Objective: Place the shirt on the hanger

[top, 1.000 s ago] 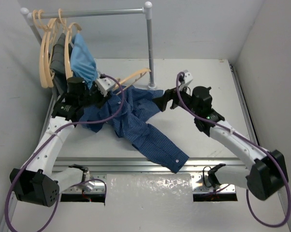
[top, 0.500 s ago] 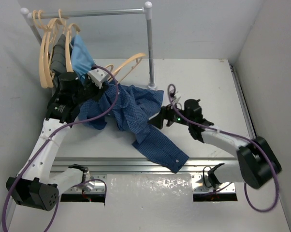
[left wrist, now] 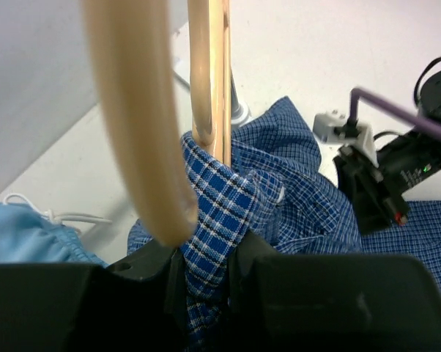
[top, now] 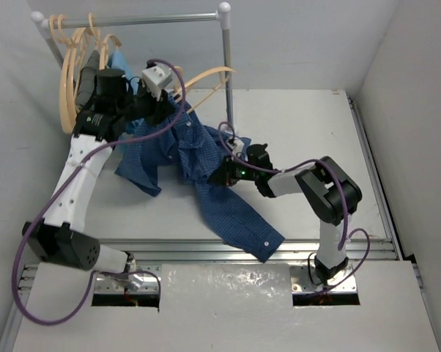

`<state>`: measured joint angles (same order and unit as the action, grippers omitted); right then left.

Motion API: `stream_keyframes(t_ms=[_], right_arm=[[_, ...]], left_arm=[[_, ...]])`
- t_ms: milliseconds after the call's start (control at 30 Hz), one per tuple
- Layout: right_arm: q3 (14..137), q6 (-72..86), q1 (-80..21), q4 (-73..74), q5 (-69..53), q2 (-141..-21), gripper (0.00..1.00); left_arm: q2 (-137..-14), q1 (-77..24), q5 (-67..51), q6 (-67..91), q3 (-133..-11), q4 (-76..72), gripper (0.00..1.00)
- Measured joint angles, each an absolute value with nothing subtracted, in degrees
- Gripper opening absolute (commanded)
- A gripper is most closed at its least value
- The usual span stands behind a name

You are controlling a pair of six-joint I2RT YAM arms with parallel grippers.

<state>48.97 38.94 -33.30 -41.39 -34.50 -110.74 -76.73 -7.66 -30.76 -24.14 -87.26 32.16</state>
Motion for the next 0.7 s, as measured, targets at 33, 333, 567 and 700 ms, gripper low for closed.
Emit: stream_keyframes(t_ms=[33, 333, 567, 700], right_arm=[[48.49, 39.83, -32.40, -42.15, -34.46, -110.96, 0.00], [45.45, 40.40, -21.65, -21.28, -28.27, -94.61, 0.00], [54.70, 38.61, -6.59, -1.93, -27.86, -81.52, 0.00], [62.24, 35.75, 4.89, 10.15, -28.95, -82.56, 0.05]], left_arm=[[-79.05, -7.66, -31.00, -24.14, -89.60, 33.87, 0.00], [-93.82, -7.99, -38.72, -27.83, -111.00, 50.09, 0.00], [-88.05, -12.27, -42.33, -27.88, -102.15, 46.54, 0.00], [-84.66, -20.03, -40.27, -24.97, -98.54, 40.23, 0.00]])
